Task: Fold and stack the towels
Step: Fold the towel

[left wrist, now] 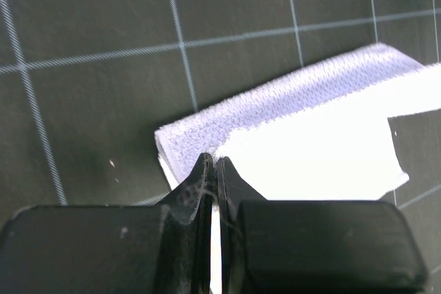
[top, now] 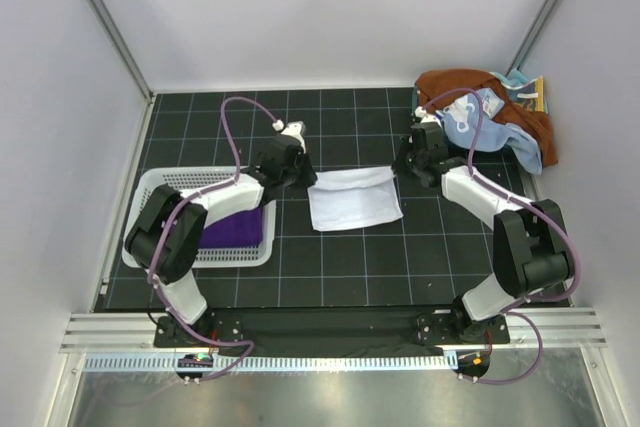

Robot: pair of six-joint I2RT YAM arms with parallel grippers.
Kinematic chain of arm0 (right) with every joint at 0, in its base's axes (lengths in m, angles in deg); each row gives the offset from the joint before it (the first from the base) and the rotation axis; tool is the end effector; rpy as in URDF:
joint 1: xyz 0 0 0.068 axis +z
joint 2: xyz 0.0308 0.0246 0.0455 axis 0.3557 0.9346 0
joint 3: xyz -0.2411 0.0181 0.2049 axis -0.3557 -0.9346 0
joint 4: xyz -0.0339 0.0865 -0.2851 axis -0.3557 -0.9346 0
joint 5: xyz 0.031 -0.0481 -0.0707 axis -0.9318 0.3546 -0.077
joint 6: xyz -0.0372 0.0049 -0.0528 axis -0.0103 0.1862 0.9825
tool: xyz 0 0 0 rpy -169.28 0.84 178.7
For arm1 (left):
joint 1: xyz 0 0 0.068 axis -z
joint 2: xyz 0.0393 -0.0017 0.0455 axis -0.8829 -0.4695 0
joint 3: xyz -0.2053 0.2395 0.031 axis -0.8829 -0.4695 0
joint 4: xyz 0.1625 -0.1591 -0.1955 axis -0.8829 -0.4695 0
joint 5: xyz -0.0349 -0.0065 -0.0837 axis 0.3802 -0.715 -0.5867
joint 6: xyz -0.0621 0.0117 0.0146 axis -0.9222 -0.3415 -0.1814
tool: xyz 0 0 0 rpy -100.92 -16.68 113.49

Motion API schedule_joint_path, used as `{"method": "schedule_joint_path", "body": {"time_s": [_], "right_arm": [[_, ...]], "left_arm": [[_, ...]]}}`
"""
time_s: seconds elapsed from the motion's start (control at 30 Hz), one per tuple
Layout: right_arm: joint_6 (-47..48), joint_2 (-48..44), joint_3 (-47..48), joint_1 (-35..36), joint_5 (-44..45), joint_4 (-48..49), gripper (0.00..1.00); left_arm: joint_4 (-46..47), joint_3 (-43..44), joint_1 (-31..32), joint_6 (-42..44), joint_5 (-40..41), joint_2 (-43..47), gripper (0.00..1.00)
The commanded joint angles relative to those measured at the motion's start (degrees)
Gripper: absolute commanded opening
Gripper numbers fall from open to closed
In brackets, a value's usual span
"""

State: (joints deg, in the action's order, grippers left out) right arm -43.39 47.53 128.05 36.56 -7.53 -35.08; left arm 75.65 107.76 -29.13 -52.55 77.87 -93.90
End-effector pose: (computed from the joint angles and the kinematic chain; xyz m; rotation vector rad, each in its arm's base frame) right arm 0.3672 0.1012 0.2340 0.1775 2.2839 0.3148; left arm 0.3610 -0.2324 0.2066 -0.0087 2.2772 -0.6106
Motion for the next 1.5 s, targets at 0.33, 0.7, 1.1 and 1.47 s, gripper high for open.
{"method": "schedule_joint_path", "body": {"time_s": [0.33, 0.7, 1.1, 1.47], "right_arm": [[-2.4, -7.6, -6.6, -0.2, 2.0, -0.6, 0.06], [-2.9, -11.2, -9.5, -0.2, 1.8, -1.8, 0.06], [-4.4, -13.4, -13.0, -0.2, 1.5, -2.4, 0.06], [-5.3, -13.5, -16.1, -0.1, 0.3, -0.8, 0.13]], "left_arm": [[-2.5, -4.2, 3.9, -2.3, 5.2, 5.9, 0.0], [-5.7, -6.8, 5.0, -3.0, 6.7, 9.6, 0.0], [-6.3, -9.7, 7.4, -4.2, 7.1, 10.4, 0.0], [-6.7, -10.8, 7.9, -4.3, 7.1, 9.5, 0.12]]}}
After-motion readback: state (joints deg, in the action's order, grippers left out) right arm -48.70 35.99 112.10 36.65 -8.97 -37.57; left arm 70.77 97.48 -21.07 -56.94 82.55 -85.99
